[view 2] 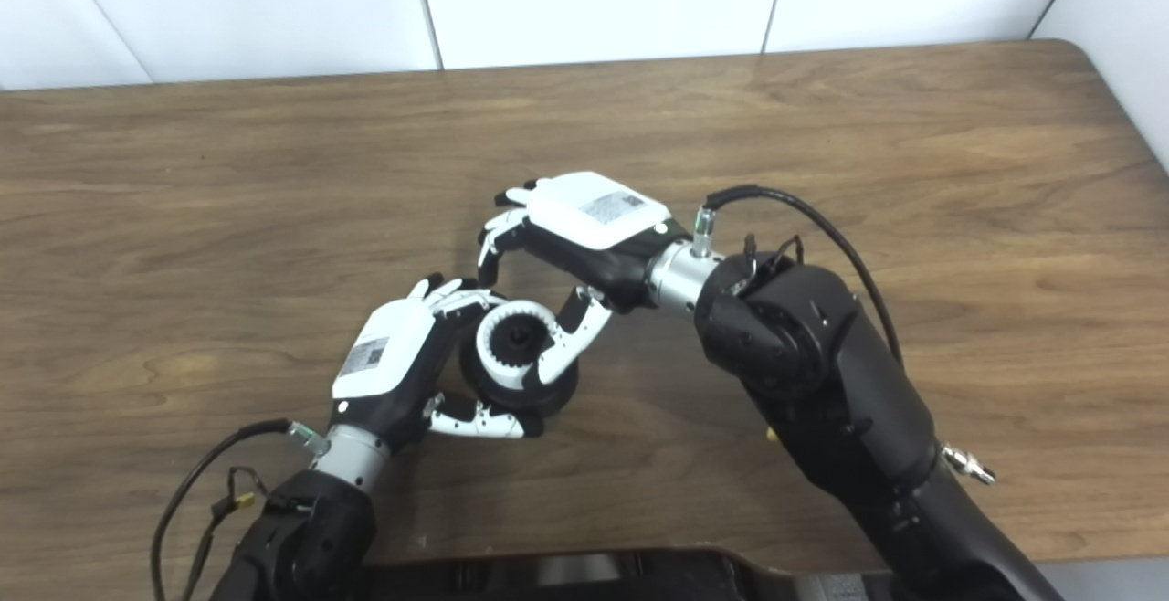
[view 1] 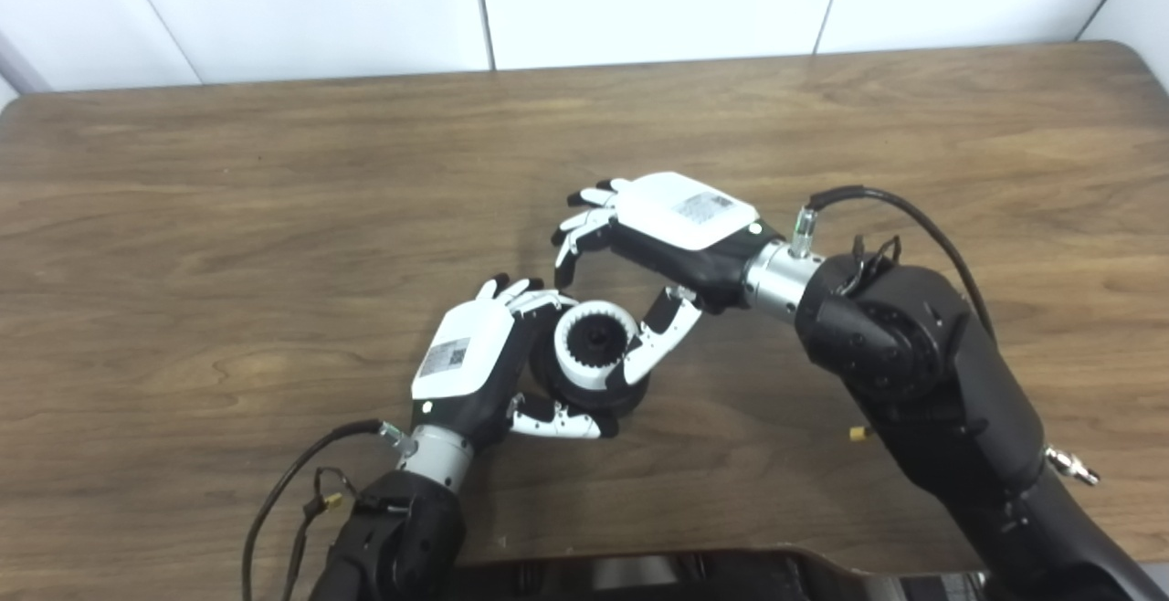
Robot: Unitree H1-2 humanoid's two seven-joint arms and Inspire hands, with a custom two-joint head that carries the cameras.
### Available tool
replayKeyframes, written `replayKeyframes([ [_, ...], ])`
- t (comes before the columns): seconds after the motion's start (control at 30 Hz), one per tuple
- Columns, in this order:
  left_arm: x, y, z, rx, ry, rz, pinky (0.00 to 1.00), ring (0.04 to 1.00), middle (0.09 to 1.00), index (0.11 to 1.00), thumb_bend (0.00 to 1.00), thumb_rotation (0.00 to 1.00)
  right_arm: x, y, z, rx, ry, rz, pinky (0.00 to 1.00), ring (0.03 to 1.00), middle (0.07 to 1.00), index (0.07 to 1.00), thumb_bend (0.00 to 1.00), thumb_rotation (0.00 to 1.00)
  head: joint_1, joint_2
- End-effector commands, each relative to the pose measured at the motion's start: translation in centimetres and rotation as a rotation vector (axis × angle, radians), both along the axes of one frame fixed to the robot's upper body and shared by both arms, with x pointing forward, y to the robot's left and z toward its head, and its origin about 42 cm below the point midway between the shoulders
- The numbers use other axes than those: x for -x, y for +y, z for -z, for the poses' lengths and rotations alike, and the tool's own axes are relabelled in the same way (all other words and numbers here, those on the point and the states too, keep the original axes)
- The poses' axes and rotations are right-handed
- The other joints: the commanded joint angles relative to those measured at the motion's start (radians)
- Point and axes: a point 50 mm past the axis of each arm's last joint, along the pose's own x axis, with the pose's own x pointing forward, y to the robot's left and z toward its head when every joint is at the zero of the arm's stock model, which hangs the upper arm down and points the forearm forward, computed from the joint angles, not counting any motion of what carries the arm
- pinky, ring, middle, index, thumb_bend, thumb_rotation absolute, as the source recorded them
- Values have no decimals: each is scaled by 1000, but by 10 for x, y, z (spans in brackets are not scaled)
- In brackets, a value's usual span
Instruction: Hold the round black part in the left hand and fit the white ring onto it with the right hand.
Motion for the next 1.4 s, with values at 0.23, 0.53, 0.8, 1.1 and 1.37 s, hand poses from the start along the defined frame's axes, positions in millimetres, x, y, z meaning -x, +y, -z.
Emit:
replayKeyframes([
  [0.23,-1,-2,7,-32,23,0,1000,899,790,482,525,71,-1,-2,-37,-32,-78,2,1000,968,861,681,1000,341,1,0],
  [0.53,-4,0,6,-81,63,14,1000,914,811,685,891,305,-3,-4,-39,-39,-75,19,1000,969,865,674,1000,332,11,-2],
  [0.8,-7,1,1,-136,143,24,1000,998,960,963,1000,428,-3,-6,-39,-43,-76,27,1000,970,868,676,1000,333,11,-4],
  [1.1,-13,4,-4,-186,213,23,1000,1000,1000,1000,1000,418,-4,-10,-39,-56,-78,39,1000,976,872,673,1000,329,18,-5],
  [1.37,-18,16,-16,-179,221,7,1000,1000,1000,1000,1000,393,-3,-16,-36,-31,-70,51,1000,984,887,666,1000,353,33,-8],
])
